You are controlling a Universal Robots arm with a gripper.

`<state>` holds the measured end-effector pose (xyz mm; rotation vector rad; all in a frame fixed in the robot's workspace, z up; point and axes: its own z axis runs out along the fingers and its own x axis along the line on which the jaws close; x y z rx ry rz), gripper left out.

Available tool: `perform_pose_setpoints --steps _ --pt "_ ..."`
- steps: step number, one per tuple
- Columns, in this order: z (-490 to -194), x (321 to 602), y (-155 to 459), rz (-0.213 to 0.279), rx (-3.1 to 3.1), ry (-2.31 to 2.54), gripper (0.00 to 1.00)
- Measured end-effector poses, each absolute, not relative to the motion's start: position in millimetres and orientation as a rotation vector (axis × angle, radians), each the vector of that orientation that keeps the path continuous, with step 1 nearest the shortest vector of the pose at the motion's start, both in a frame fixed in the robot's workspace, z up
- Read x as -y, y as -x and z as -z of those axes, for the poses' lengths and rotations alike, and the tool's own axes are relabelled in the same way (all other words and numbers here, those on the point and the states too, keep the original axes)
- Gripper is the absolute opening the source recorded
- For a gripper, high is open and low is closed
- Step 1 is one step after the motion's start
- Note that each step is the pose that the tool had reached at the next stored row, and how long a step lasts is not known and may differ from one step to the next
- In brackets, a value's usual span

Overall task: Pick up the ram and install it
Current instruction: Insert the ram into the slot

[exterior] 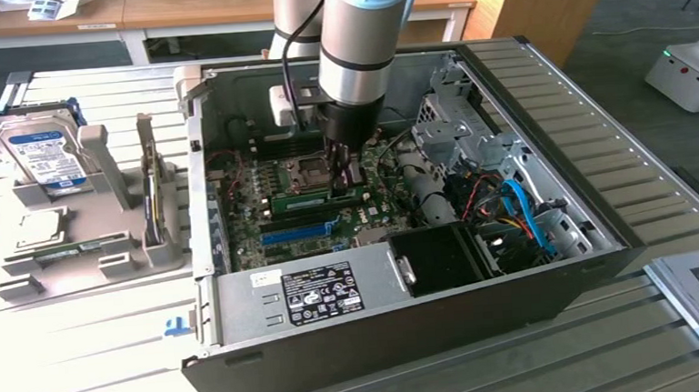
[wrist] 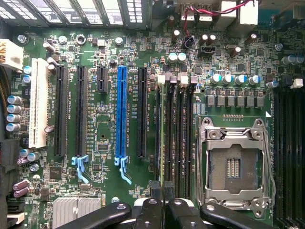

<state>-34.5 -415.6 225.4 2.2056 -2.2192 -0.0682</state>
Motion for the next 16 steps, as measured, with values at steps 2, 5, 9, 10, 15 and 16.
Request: perform_pose_setpoints --steps 2,5,9,10,15,16 --pt "-225.4 415.6 34.5 0.068 2.219 -2.206 0.12" --pt "-225.3 415.5 34.5 0.068 2.219 -2.206 0.12" --pt "-225.2 415.5 34.4 0.068 2.219 -2.206 0.12" --pt "-225.2 415.5 34.4 0.068 2.219 -2.206 0.13" --pt "-225.3 415.5 34.5 0.068 2.219 -2.206 0.25" --pt "-225.3 415.5 34.5 0.068 2.219 -2.206 0.25"
